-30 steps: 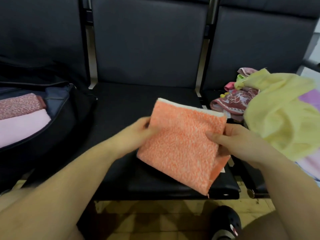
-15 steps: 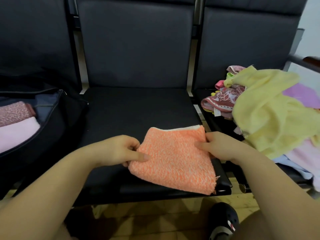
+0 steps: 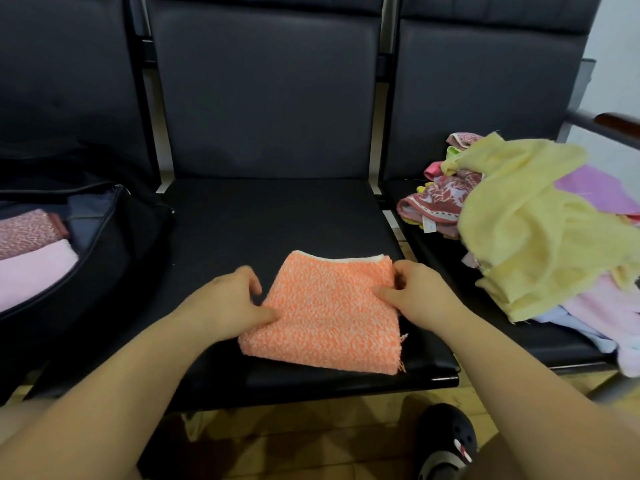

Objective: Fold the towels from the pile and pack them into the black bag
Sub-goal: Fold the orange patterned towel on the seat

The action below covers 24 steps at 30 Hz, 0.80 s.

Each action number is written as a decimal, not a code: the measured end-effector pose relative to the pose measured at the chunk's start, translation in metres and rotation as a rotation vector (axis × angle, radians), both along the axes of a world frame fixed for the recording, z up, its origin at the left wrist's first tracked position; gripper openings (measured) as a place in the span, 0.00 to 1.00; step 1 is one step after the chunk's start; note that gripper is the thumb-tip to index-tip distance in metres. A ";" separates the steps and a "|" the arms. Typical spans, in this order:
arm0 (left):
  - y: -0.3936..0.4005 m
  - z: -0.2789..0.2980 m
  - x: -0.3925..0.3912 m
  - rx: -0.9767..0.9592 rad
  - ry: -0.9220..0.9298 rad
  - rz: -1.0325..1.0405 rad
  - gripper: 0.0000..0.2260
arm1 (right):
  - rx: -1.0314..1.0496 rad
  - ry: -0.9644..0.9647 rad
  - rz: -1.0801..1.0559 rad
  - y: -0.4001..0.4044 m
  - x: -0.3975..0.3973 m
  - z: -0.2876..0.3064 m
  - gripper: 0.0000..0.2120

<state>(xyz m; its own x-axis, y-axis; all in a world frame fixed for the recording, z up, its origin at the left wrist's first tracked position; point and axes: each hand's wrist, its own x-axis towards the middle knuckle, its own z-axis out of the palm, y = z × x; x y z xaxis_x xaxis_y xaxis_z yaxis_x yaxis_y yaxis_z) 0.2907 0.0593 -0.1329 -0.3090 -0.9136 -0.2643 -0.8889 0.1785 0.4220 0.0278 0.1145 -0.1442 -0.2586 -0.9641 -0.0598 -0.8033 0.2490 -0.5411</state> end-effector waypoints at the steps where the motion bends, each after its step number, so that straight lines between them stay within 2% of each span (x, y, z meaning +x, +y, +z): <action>1: 0.002 0.001 -0.001 -0.096 0.032 -0.031 0.17 | -0.020 0.023 0.009 -0.001 0.001 -0.002 0.09; 3: 0.007 0.004 -0.003 -0.219 0.149 -0.189 0.20 | -0.050 0.021 0.014 -0.002 0.000 -0.005 0.10; 5: 0.013 0.006 -0.006 -0.167 0.209 -0.372 0.23 | -0.085 -0.039 -0.005 -0.004 0.000 -0.006 0.19; 7: 0.014 0.001 -0.007 -0.017 0.146 -0.461 0.32 | -0.160 -0.017 -0.008 -0.001 0.002 0.000 0.29; 10: 0.014 -0.011 -0.009 0.113 -0.041 -0.489 0.41 | -0.260 0.044 0.208 0.015 0.017 0.020 0.27; 12: 0.016 -0.016 -0.014 0.101 -0.129 -0.503 0.41 | -0.118 0.009 0.436 0.031 0.033 0.027 0.26; 14: 0.018 -0.021 -0.017 0.047 -0.185 -0.489 0.45 | 0.112 0.107 0.614 0.043 0.045 0.020 0.34; 17: 0.016 -0.028 -0.015 -0.019 -0.173 -0.477 0.50 | 0.211 0.288 0.681 0.047 0.048 0.005 0.43; 20: 0.015 -0.033 -0.008 -0.077 -0.136 -0.513 0.48 | 0.174 0.300 0.681 0.046 0.042 -0.001 0.44; 24: 0.018 -0.040 0.006 -0.343 0.067 -0.545 0.37 | 0.139 0.288 0.661 0.048 0.032 -0.006 0.42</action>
<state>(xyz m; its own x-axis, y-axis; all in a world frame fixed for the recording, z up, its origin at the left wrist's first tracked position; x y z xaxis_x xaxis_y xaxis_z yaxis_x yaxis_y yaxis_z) 0.2970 0.0773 -0.1730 -0.7584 -0.6499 0.0506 -0.6061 0.7316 0.3121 0.0595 0.1627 -0.1504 0.3500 -0.9128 -0.2103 -0.9153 -0.2854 -0.2844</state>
